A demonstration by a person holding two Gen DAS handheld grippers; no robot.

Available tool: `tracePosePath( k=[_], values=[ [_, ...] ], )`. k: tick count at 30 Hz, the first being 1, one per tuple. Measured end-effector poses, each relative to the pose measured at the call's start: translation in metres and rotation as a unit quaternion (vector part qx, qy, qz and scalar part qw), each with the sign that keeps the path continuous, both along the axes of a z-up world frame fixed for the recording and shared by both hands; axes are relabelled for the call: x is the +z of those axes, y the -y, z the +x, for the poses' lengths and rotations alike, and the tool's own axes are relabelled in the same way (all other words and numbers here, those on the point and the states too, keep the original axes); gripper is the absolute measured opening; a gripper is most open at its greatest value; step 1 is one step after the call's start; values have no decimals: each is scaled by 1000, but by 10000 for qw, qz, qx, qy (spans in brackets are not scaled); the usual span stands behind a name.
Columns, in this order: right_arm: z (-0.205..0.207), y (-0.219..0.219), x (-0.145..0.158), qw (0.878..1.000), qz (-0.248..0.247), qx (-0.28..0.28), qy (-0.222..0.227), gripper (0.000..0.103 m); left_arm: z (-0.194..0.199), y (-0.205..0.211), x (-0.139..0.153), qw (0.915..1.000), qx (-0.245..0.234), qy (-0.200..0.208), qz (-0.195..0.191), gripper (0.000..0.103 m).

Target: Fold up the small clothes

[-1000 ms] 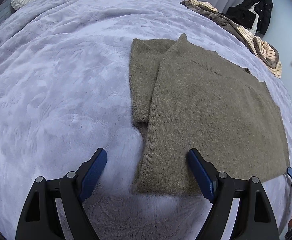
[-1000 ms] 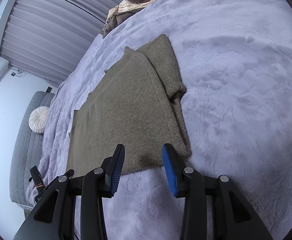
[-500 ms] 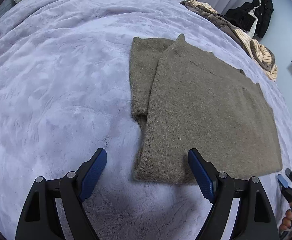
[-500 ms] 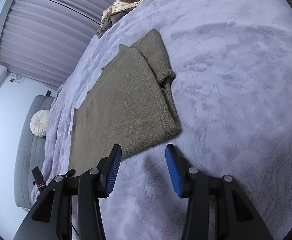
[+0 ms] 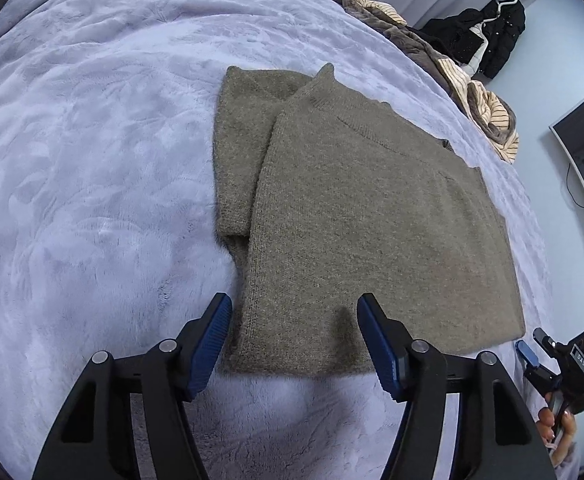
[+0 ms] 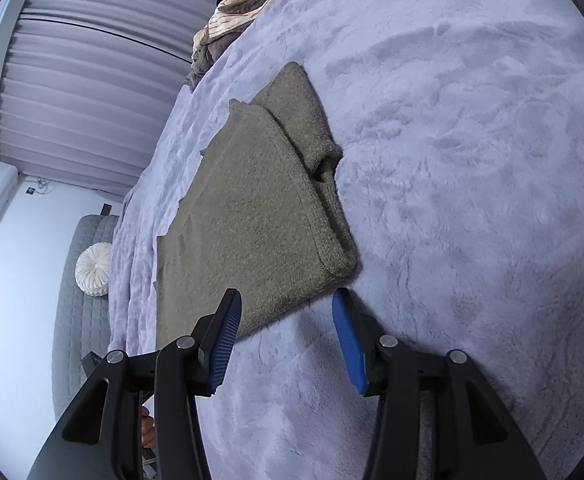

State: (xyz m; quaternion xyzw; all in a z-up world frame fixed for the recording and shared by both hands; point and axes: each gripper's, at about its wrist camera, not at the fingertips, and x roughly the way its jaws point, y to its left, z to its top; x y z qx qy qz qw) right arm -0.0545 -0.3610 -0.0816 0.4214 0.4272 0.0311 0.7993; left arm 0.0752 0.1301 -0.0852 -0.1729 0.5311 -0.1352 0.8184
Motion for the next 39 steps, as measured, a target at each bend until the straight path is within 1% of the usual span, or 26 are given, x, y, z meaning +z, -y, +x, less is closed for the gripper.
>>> tracePosePath(
  k=[2, 4, 7, 9, 12, 13, 14, 15, 16, 17, 18, 20, 22, 23, 25, 28, 29, 31, 32, 34, 35, 36, 37, 39],
  values=[
    [-2, 2, 12, 9990, -390, 93, 171, 51, 2, -2, 1, 9999, -99, -7, -58, 66],
    [3, 8, 19, 9981, -512, 197, 269, 51, 5, -2, 0, 9996, -222, -74, -137, 66],
    [25, 20, 20, 9977, -444, 430, 289, 51, 12, 3, -3, 9989, -418, -137, -143, 66],
    [43, 24, 16, 9969, -469, 617, 158, 51, 17, 6, -5, 9985, -491, -174, -165, 66],
    [68, 20, 6, 9932, -311, 1119, 10, 51, 22, 7, -7, 9976, -557, -223, -343, 66],
    [74, 18, 3, 9915, -256, 1273, -33, 50, 23, 8, -7, 9973, -597, -228, -363, 53],
    [78, 15, 0, 9897, -247, 1407, -87, 37, 24, 9, -8, 9971, -657, -249, -304, 46],
    [81, 12, -2, 9880, -283, 1511, -167, 28, 25, 8, -9, 9967, -717, -291, -228, 33],
    [83, 10, -4, 9869, -272, 1573, -218, 11, 26, 6, -11, 9963, -754, -332, -243, 23],
    [83, 11, -5, 9870, -158, 1587, -192, 6, 27, 2, -12, 9955, -770, -378, -408, 22],
    [81, 12, -5, 9872, 34, 1589, -99, 6, 26, -3, -10, 9948, -754, -383, -568, 17],
    [75, 17, 3, 9857, 423, 1619, 192, 6, 21, -11, -2, 9932, -787, -254, -823, 17],
    [69, 21, 13, 9830, 594, 1692, 382, 6, 15, -15, 7, 9924, -863, -108, -868, 17],
    [66, 23, 16, 9825, 605, 1718, 394, 6, 13, -16, 10, 9926, -898, -66, -819, 17],
    [63, 28, 13, 9837, 510, 1706, 258, 6, 10, -15, 7, 9935, -930, -47, -657, 17],
    [59, 39, -13, 9879, 380, 1481, -259, 6, 5, -17, -7, 9948, -832, -217, -553, 17],
    [55, 42, -24, 9887, 443, 1383, -380, 6, 3, -19, -10, 9949, -798, -236, -562, 17],
    [47, 46, -31, 9895, 699, 1224, -308, 5, -4, -25, -10, 9951, -768, -220, -578, 17],
    [44, 47, -29, 9899, 702, 1211, -233, 5, -8, -27, -6, 9953, -785, -170, -541, 17],
    [39, 44, -22, 9896, 512, 1332, -159, 5, -15, -30, 1, 9959, -852, -29, -309, 17],
    [37, 44, -20, 9897, 366, 1374, -181, 5, -19, -31, 0, 9962, -873, -21, -57, 17],
    [36, 44, -20, 9899, 233, 1377, -239, 5, -20, -31, -3, 9961, -864, -76, 153, 17],
    [36, 46, -20, 9904, 129, 1346, -290, 5, -23, -33, -7, 9960, -839, -135, 277, 17],
    [32, 49, -21, 9926, 97, 1156, -360, 6, -31, -37, -6, 9967, -729, -115, 324, 17]
  ],
)
